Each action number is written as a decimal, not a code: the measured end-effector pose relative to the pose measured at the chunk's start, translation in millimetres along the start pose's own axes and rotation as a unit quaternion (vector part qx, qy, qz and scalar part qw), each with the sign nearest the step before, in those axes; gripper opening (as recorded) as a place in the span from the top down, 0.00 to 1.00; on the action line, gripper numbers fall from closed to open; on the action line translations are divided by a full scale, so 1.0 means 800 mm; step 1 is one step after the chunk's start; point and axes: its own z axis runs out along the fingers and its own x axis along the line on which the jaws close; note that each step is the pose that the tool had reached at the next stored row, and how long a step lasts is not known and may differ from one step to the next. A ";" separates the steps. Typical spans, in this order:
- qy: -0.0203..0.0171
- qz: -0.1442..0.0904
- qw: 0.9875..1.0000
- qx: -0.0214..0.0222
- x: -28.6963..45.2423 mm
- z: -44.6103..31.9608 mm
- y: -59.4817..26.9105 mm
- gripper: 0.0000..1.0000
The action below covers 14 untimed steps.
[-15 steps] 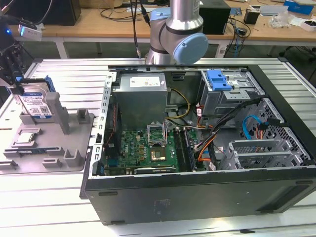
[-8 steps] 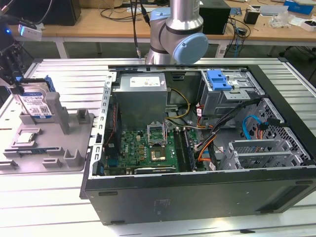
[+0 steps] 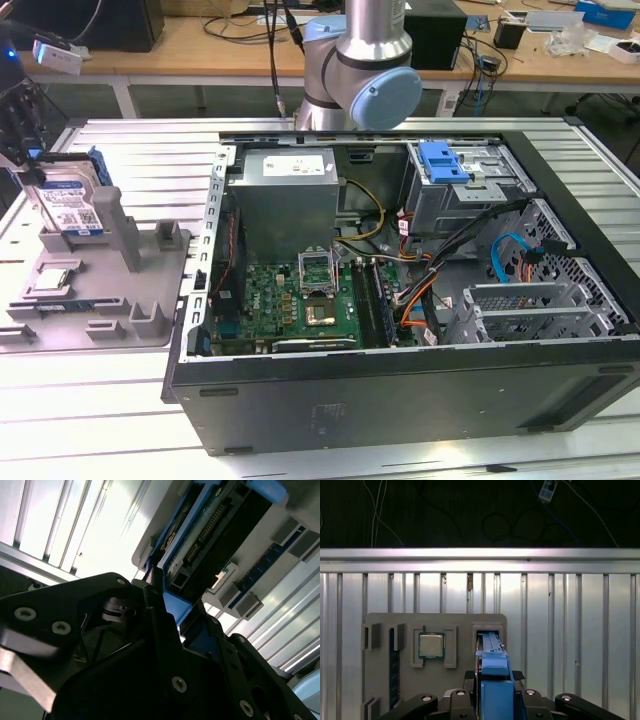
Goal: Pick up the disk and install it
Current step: 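Pick up the disk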
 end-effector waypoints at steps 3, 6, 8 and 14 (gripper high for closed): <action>0.000 0.000 1.000 0.002 0.0003 -0.0063 0.000 0.63; 0.000 0.000 1.000 0.003 0.0007 -0.0166 0.000 0.63; 0.000 0.000 1.000 0.003 0.0010 -0.0242 0.000 0.63; 0.000 0.000 1.000 0.004 0.0015 -0.0353 0.001 0.63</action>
